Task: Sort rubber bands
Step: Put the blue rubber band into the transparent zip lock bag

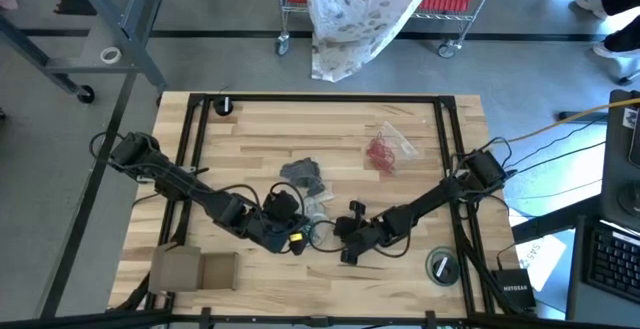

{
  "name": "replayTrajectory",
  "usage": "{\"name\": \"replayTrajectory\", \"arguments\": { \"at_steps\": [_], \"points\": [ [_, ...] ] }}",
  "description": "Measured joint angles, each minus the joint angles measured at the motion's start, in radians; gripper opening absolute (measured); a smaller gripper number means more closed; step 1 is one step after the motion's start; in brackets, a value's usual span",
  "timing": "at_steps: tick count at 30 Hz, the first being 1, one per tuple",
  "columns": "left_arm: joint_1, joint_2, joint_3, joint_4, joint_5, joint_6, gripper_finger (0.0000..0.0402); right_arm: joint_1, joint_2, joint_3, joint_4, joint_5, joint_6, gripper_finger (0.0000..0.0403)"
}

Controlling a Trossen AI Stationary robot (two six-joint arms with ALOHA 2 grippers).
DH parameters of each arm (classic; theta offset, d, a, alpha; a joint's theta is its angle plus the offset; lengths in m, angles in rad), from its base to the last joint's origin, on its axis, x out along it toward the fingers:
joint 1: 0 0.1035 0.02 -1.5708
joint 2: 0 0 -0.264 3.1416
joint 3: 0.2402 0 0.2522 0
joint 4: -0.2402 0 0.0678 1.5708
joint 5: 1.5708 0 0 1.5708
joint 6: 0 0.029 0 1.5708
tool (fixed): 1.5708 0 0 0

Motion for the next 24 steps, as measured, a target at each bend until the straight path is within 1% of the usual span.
{"name": "replayTrajectory", "arguments": {
  "at_steps": [6,11,15,18,24],
  "points": [
    [-0.003,0.000,0.000,-0.001,0.000,0.000,0.0000,0.010,-0.023,-0.004,-0.010,-0.009,-0.032,0.0002],
    [-0.007,0.000,0.000,0.000,0.000,0.000,0.0000,0.040,-0.120,-0.017,-0.091,-0.026,-0.064,0.0000],
    [-0.012,0.000,0.000,0.001,0.000,0.000,0.0000,0.064,-0.221,-0.010,-0.111,-0.024,-0.063,0.0000],
    [-0.013,0.000,0.000,0.001,0.000,0.000,0.0000,0.067,-0.251,-0.013,-0.160,-0.023,-0.060,0.0000],
    [-0.020,0.000,0.000,0.002,0.000,0.000,0.0000,0.068,-0.314,-0.009,-0.164,-0.013,-0.062,0.0000]
  ]
}}
